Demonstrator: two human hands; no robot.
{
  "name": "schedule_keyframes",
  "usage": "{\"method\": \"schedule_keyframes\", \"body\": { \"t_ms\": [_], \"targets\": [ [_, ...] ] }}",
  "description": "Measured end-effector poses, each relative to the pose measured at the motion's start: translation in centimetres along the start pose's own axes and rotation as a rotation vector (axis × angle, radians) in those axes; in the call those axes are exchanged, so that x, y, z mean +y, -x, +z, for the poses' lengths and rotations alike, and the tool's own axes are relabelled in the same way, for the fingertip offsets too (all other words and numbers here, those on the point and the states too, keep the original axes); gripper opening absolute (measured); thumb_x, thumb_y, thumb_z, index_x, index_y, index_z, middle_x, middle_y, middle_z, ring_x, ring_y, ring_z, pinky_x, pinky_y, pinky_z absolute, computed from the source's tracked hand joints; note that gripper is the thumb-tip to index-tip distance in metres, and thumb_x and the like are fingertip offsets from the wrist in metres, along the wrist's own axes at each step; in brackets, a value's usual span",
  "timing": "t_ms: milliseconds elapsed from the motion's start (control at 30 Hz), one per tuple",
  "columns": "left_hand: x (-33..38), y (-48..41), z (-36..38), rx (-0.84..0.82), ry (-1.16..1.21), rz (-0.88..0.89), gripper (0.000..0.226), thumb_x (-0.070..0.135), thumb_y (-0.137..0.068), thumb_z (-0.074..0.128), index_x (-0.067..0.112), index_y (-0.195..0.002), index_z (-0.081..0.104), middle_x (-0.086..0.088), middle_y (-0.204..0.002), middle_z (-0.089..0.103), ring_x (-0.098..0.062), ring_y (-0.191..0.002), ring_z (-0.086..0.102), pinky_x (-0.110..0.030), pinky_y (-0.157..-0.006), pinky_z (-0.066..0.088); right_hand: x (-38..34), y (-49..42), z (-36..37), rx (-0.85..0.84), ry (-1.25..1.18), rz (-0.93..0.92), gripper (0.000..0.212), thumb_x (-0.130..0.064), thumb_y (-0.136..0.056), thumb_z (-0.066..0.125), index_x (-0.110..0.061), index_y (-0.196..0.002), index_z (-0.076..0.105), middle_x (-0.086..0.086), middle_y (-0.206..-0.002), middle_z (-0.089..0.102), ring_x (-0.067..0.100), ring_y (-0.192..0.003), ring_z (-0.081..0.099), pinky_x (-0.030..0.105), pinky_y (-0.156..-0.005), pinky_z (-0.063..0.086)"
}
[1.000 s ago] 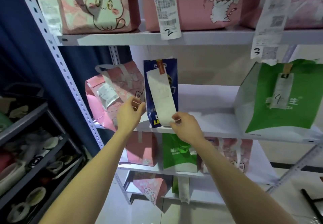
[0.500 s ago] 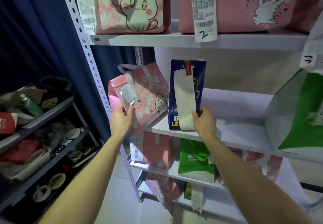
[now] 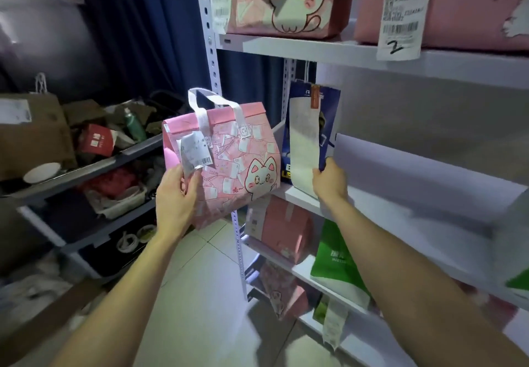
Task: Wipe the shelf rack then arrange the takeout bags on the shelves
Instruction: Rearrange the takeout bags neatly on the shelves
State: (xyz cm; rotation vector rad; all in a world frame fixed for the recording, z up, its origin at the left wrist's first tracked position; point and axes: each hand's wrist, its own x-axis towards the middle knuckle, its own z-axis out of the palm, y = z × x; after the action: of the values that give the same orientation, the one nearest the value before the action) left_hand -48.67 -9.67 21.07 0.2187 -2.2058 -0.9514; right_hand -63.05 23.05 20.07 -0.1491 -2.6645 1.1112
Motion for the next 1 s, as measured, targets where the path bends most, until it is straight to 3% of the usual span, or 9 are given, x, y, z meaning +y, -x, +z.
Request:
{"method": "schedule_keyframes", "body": {
  "t_ms": [167,233,400,467,567,667,767,867,1000],
  "targets": [
    [-0.9,3.7,-3.1,0.053,-0.068,-0.079,0.025,0.042,-0.111,0.060,0.019,-0.118,0.069,0.003,-0.113,0.064,-0.020,-0.103,0.060,-0.052,-0.089,0.057,-0.4,0.9,0.4,-0.167,0.034,-0.018,0.036,-0.028,-0.103,0.062,-0.007,-0.132,0.058,0.016,-0.131,0.068,0.041,-0.116,0.065,0.051,-0.099,0.056],
    [-1.1,5.3,-4.2,0.065,-0.066,-0.115,0.027,0.046,-0.110,0.062,0.020,-0.114,0.069,0.004,-0.108,0.065,-0.024,-0.099,0.062,-0.054,-0.085,0.058,0.3,2.1,0.3,-0.187,0.035,-0.010,0.041,-0.031,-0.102,0.063,-0.007,-0.135,0.056,0.017,-0.131,0.067,0.041,-0.118,0.063,0.050,-0.100,0.055],
    [-1.7,9.5,-6.0,0.065,-0.043,-0.256,0.027,0.051,-0.108,0.061,0.025,-0.109,0.067,0.000,-0.096,0.071,-0.028,-0.087,0.069,-0.059,-0.075,0.061,1.3,7.7,0.3,0.074,-0.064,-0.109,0.021,-0.036,-0.103,0.062,-0.017,-0.112,0.065,0.003,-0.109,0.070,0.025,-0.098,0.068,0.037,-0.082,0.059],
    [-1.7,11.2,-6.2,0.036,0.010,-0.315,0.019,0.049,-0.107,0.062,0.033,-0.114,0.069,0.005,-0.096,0.075,-0.021,-0.087,0.074,-0.055,-0.075,0.065,1.2,10.6,1.1,-0.087,-0.158,-0.126,0.028,-0.047,-0.102,0.062,-0.020,-0.107,0.068,-0.004,-0.101,0.071,0.019,-0.092,0.069,0.035,-0.083,0.060],
    [-1.6,13.3,-5.8,-0.053,0.111,-0.377,0.014,0.043,-0.103,0.065,0.039,-0.114,0.072,0.012,-0.101,0.079,-0.015,-0.091,0.077,-0.052,-0.079,0.066,1.1,15.3,1.8,-0.510,-0.301,0.026,0.052,-0.069,-0.094,0.065,-0.023,-0.116,0.071,-0.011,-0.106,0.072,0.016,-0.102,0.070,0.041,-0.095,0.059],
    [-1.9,15.1,-5.3,-0.134,0.188,-0.471,0.012,0.040,-0.098,0.066,0.035,-0.107,0.072,0.012,-0.104,0.079,-0.015,-0.092,0.078,-0.052,-0.079,0.068,2.9,19.9,2.3,-0.666,-0.391,0.045,0.026,-0.062,-0.091,0.074,-0.039,-0.103,0.074,-0.018,-0.097,0.080,0.007,-0.090,0.077,0.034,-0.083,0.063],
    [-2.7,17.1,-4.8,-0.209,0.219,-0.532,0.015,0.041,-0.093,0.068,0.027,-0.098,0.071,0.006,-0.097,0.079,-0.021,-0.089,0.077,-0.050,-0.073,0.063,5.8,23.8,3.0,-0.592,-0.457,0.204,0.025,-0.028,-0.090,0.083,-0.027,-0.110,0.069,-0.005,-0.107,0.078,0.012,-0.091,0.076,0.038,-0.082,0.066],
    [-3.8,20.0,-3.4,-0.320,0.186,-0.533,0.014,0.040,-0.093,0.072,0.027,-0.089,0.071,0.012,-0.088,0.080,-0.016,-0.079,0.077,-0.034,-0.056,0.058,8.8,27.8,3.1,-0.443,-0.336,0.329,0.022,-0.022,-0.092,0.080,-0.021,-0.106,0.063,-0.003,-0.103,0.074,0.020,-0.097,0.072,0.042,-0.087,0.062],
    [-5.6,25.0,-0.1,-0.526,0.106,-0.555,0.035,0.046,-0.089,0.080,0.012,-0.087,0.071,-0.001,-0.082,0.080,-0.034,-0.084,0.079,-0.053,-0.068,0.064,13.6,34.2,2.4,-0.205,-0.223,0.454,0.011,-0.024,-0.099,0.070,-0.022,-0.096,0.059,0.000,-0.094,0.073,0.025,-0.090,0.071,0.044,-0.081,0.060]
  ]
}}
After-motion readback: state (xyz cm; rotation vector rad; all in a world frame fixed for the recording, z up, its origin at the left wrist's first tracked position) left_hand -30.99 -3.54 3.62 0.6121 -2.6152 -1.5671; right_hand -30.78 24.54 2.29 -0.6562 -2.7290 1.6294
